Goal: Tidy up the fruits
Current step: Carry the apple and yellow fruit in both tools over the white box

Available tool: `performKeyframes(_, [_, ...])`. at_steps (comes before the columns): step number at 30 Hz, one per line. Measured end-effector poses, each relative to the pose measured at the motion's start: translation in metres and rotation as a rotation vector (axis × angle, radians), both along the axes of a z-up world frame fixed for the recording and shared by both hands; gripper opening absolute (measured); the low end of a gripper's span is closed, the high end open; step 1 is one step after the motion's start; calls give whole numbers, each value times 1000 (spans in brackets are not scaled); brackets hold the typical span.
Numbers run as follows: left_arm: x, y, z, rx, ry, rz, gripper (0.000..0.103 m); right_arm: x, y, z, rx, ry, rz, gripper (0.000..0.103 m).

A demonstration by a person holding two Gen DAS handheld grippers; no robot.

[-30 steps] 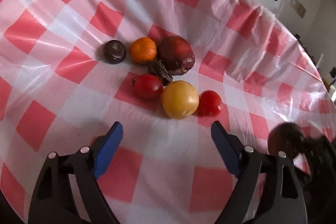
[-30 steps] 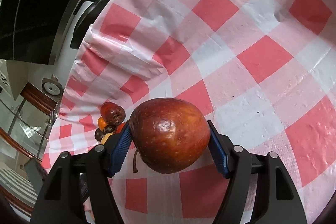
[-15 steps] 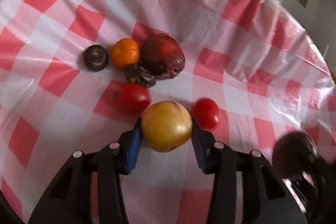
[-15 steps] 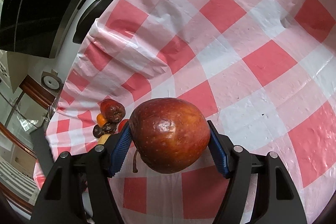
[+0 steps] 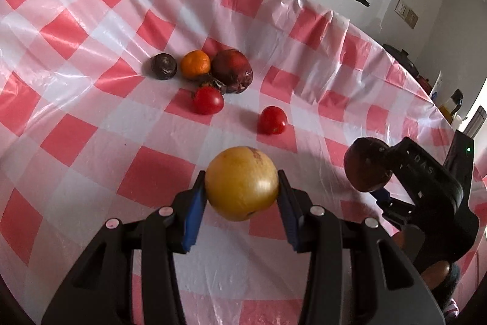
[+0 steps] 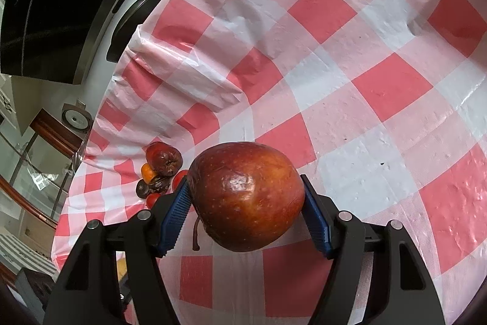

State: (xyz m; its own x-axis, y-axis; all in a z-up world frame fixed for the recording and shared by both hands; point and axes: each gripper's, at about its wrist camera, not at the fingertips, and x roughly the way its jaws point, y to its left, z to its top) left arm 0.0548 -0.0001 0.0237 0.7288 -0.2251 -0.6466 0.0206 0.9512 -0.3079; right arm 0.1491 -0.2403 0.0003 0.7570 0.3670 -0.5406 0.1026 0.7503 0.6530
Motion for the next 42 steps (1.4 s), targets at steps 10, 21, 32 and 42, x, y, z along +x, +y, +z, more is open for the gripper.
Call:
performKeyframes(10, [3,3,3,46,34,8,45,1,3,1,-16,-1,17,68])
performKeyframes(21, [-25,1,12,119,-6,26,45,-10,2,4,-14,-4,8,68])
performKeyframes(32, [-96,43,10,115,20,118,45,-94,49,11,-33,20,168,68])
performKeyframes(42, [-171,87,24,138,-3,171,45,-177,115,25,-124,-41,338,68])
